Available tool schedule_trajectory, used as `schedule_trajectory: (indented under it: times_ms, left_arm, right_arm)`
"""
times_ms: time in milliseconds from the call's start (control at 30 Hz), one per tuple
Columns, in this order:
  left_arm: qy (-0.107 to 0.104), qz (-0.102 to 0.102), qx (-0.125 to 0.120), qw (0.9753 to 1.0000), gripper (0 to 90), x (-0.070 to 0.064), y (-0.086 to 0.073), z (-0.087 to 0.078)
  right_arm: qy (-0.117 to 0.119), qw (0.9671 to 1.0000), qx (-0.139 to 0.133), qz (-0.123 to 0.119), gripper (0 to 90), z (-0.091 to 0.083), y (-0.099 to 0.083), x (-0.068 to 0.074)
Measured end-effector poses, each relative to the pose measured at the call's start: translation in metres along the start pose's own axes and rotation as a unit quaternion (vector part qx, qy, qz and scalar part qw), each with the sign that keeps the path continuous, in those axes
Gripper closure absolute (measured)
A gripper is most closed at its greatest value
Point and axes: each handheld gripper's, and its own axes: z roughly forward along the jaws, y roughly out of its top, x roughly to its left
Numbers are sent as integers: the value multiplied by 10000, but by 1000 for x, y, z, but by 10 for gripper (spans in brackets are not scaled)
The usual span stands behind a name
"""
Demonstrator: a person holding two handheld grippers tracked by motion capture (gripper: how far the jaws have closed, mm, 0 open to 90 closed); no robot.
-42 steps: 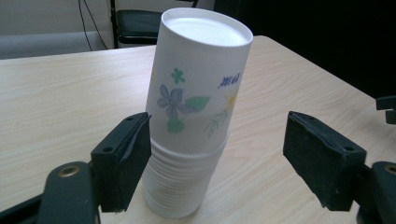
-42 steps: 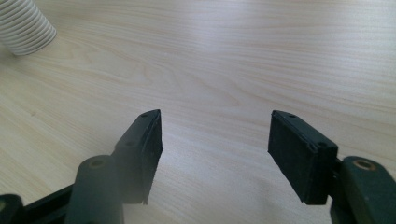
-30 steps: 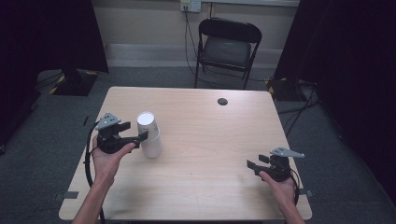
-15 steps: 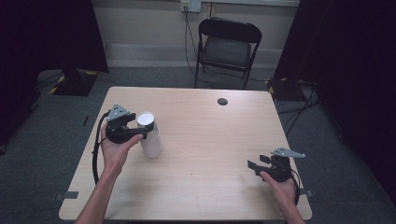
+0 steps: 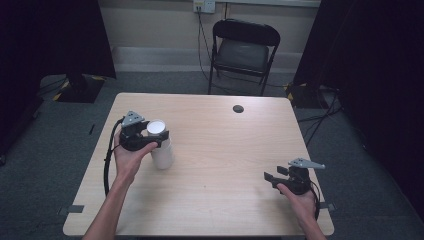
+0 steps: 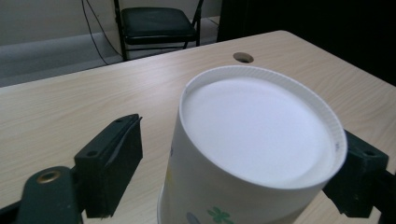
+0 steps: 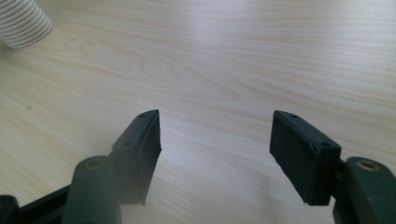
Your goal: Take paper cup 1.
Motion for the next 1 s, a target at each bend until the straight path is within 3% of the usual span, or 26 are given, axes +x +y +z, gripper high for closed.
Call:
schedule_trajectory:
  times_ms: [67,100,200,600,767,833,900,933,1000]
  left_arm:
    - [-13,-62,60,10000,157,0,-1,3]
    - [15,22,106,9999,156,-1,-1,4]
    - [-16,-24,52,10000,161,-2,-1,6]
    - [4,140,287,9995,171,-5,-4,12]
    - [35,45,338,9994,177,-2,-9,11]
    - [-83,-88,312,9994,184,-1,-10,11]
    - [7,59,324,9995,221,-2,-10,9]
    - [7,59,324,9995,266,-2,-10,9]
    - [5,87,307,9995,264,-4,-9,9]
  right_arm:
    - [5,10000,8,2,337,0,0,0]
    - [8,10000,9,7,336,0,0,0]
    - [10,10000,10,18,336,0,0,0]
    - [13,10000,-4,33,336,-1,0,0]
    - [14,10000,-21,24,336,-2,-1,0]
    - [11,10000,-12,25,336,-2,-1,0]
    - [18,10000,-11,35,336,-1,-1,0]
    - [18,10000,-11,35,336,-1,-1,0]
    - [20,10000,-10,26,336,-1,-1,0]
